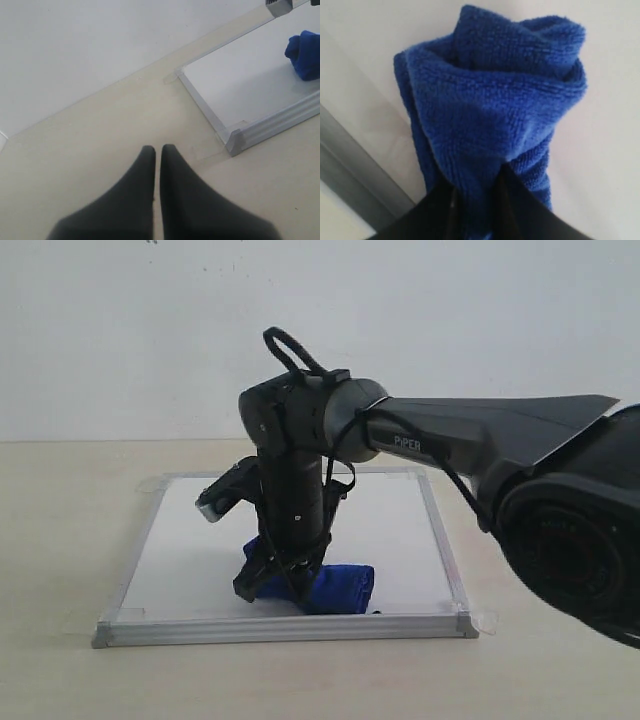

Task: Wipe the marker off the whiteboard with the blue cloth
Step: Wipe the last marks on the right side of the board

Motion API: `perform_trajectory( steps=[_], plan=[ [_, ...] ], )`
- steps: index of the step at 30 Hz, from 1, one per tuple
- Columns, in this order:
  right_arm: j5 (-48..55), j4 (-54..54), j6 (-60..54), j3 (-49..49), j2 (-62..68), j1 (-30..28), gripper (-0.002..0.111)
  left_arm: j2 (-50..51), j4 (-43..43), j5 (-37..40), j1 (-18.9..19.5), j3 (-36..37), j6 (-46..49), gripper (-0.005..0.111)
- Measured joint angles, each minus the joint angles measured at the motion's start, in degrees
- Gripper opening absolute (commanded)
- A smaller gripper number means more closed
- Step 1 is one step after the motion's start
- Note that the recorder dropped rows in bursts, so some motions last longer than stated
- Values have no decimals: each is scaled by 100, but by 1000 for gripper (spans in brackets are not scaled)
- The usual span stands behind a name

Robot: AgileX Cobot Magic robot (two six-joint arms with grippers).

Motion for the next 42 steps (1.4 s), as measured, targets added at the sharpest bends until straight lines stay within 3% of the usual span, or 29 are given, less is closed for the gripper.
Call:
perform_trajectory(
  steps=[8,15,19,22,27,36,42],
  plan=[
    [20,-872,545,0,0,-134,0,0,0,0,0,0,0,4],
    [31,-1129,1167,2,24,-1347,0,0,0,0,0,0,0,4],
    [31,-581,1473,2,24,-1888,0,0,0,0,0,0,0,4],
    [19,-104,1408,2,24,-1983,0,0,0,0,0,0,0,4],
    [32,124,932,2,13,-1737,0,0,0,0,0,0,0,4],
    [45,261,-6,2,13,-470,0,0,0,0,0,0,0,4],
    [54,-382,409,2,3,-354,0,0,0,0,0,0,0,4]
  ],
)
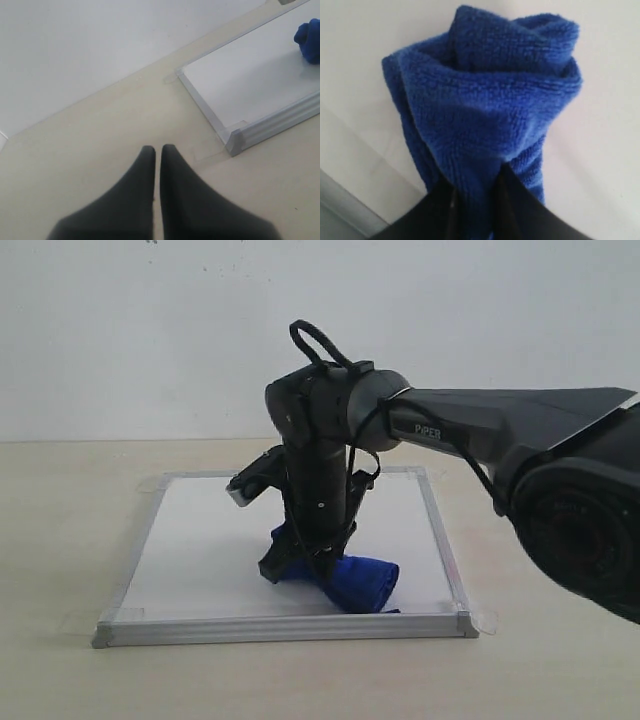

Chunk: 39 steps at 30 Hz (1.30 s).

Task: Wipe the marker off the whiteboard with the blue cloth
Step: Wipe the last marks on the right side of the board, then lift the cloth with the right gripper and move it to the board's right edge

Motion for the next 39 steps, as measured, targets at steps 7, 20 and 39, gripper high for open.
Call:
perform_trajectory(
  steps=[7,20,39],
  plan=[
    [0,-409,1064,0,11,-544,0,0,0,0,0,0,0,4],
    [-856,2029,706,0,13,85,0,0,0,0,0,0,0,4],
    [37,-338,2392,46,-436,-1299,0,0,0,0,0,0,0,4]
  ],
)
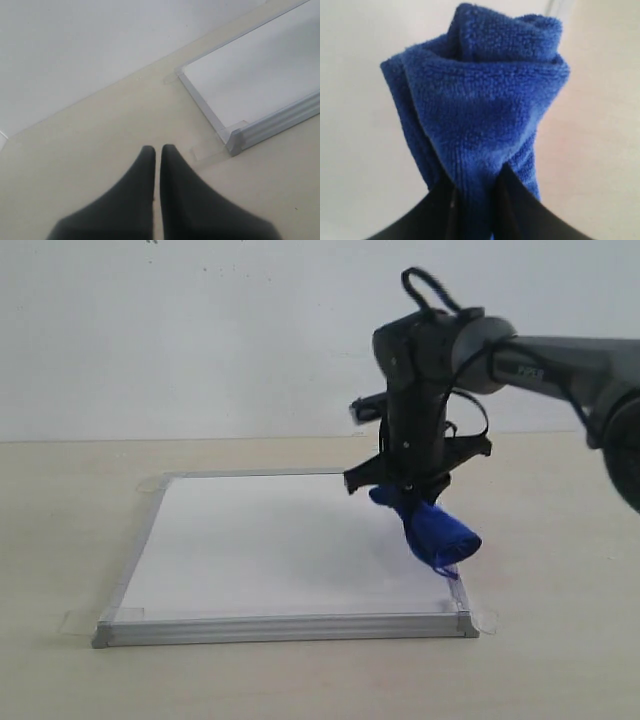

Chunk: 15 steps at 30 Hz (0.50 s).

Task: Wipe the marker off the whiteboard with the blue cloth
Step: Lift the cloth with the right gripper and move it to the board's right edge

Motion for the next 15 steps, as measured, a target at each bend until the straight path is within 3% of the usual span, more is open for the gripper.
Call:
perform_trajectory(
  steps=[7,15],
  plan=[
    [8,561,84,0,-856,-707,0,0,0,0,0,0,0,4],
    [31,1732,10,0,-845,-1552,0,0,0,0,0,0,0,4]
  ],
)
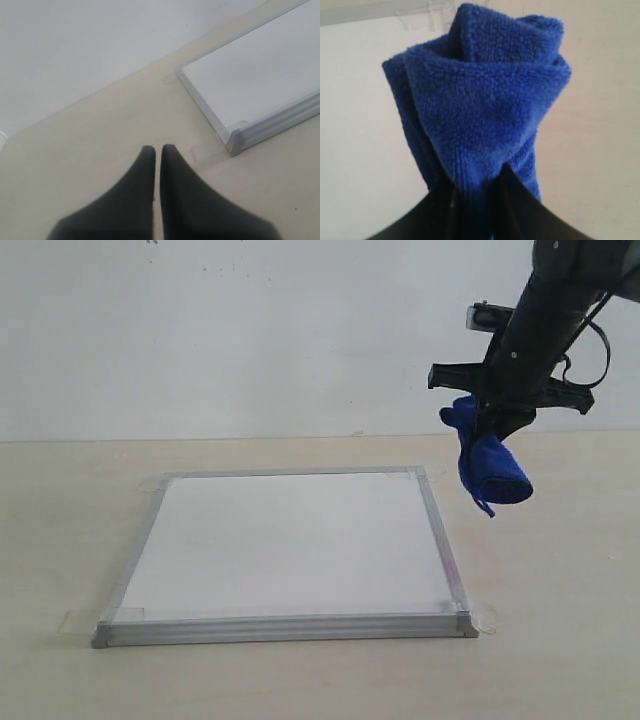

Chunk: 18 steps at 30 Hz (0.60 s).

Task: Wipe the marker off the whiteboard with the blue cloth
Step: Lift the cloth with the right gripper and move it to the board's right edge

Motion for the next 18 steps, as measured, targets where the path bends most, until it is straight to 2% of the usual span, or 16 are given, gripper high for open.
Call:
perform_trajectory(
  steps=[14,18],
  plan=[
    [0,-9,-157,0,756,-9,0,0,0,0,0,0,0,4],
    [12,-294,-247,0,911,70,0,0,0,0,0,0,0,4]
  ],
)
